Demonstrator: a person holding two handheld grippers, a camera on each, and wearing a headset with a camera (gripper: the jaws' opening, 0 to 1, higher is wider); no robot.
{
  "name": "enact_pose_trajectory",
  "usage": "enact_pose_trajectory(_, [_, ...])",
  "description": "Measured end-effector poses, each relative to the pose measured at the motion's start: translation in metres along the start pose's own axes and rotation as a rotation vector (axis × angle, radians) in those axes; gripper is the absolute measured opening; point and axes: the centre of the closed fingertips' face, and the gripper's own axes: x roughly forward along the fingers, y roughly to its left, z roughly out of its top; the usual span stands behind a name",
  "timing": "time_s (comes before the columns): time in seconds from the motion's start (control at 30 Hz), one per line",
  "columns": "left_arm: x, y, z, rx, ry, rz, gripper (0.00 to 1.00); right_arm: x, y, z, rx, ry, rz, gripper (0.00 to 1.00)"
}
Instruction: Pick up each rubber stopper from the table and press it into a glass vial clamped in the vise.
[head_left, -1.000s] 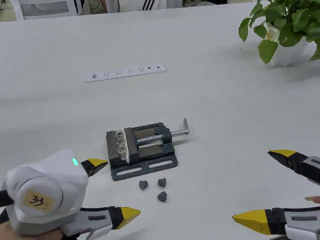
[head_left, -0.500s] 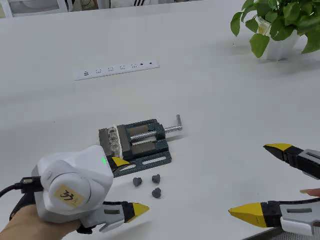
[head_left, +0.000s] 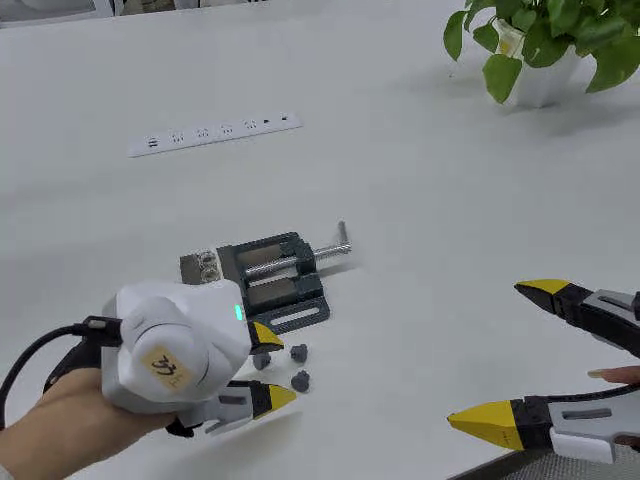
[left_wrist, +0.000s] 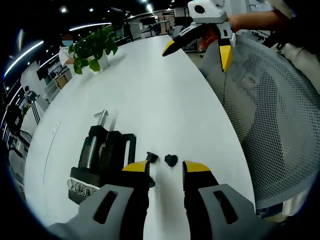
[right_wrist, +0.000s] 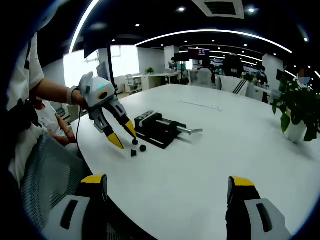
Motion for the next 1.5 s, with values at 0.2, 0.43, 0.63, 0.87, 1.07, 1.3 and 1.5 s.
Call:
enact_pose_trajectory(0.2, [0.007,-0.001,-0.001,0.044,0.029,-0.057,0.17,0.0,0.001,0.0,0.001,-0.001,0.003,0.99])
enact_pose_trajectory(0.43, [0.016,-0.001,-0.001,0.082,0.055,-0.105,0.13,0.0,0.001,-0.001,0.003,0.0,0.007,0.99])
enact_pose_trajectory(0.63, [0.021,-0.004,0.001,0.096,0.067,-0.162,0.1,0.0,0.001,-0.002,0.003,0.004,0.009,0.99])
enact_pose_trajectory(0.87, [0.023,-0.007,-0.001,0.117,0.102,-0.217,0.1,0.001,0.003,-0.004,-0.002,0.012,0.012,0.99])
enact_pose_trajectory(1.07, [0.023,-0.008,-0.003,0.106,0.117,-0.244,0.1,0.001,0.003,-0.003,0.001,0.011,0.009,0.99])
enact_pose_trajectory(1.3, [0.022,-0.012,-0.004,0.102,0.128,-0.276,0.1,0.001,0.004,-0.004,0.002,0.013,0.01,0.99])
enact_pose_trajectory(1.5, [0.022,-0.014,-0.003,0.099,0.122,-0.296,0.11,0.002,0.004,-0.004,0.005,0.013,0.007,0.99])
